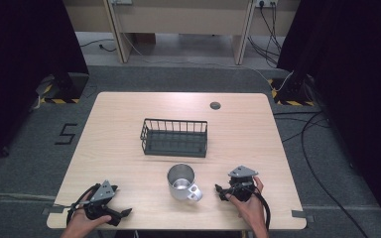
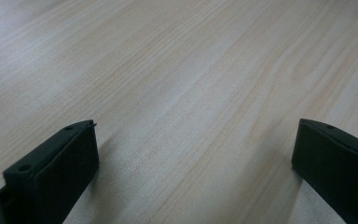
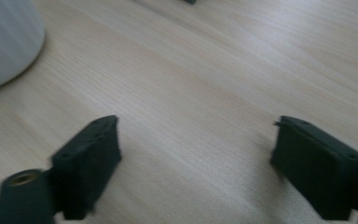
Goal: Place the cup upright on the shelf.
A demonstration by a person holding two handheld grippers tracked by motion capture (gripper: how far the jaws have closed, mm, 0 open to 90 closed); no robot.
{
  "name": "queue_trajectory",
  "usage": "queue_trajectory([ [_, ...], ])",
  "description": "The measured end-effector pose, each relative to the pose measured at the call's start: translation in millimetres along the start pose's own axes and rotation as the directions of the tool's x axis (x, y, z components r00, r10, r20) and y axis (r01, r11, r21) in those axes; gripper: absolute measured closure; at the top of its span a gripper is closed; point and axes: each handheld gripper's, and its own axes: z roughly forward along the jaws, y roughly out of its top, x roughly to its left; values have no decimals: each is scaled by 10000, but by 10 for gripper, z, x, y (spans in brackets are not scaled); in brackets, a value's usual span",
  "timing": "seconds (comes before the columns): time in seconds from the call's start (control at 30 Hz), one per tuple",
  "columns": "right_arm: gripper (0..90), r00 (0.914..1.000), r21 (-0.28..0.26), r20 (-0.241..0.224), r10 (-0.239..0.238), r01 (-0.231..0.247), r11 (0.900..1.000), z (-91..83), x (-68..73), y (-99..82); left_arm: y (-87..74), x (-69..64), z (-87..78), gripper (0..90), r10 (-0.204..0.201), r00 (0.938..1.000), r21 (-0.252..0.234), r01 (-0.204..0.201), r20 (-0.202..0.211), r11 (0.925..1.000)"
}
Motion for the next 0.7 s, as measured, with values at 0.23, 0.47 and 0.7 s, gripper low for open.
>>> queue_trajectory([
  [0.23, 154, 9997, -152, 4, -247, 247, 9996, -57, 76, -8, 0, 0, 0, 0, -4, 10000, -2, 4, -1, 10000],
  [0.47, 168, 9981, -760, -463, -417, 381, 9964, -207, 232, -30, 0, 0, 0, 0, -3, 10000, 0, 3, 0, 10000],
  [0.7, 168, 9951, -1192, -660, -733, 651, 9907, -382, 361, -24, 0, 0, 0, 0, -4, 10000, -2, 4, -1, 10000],
])
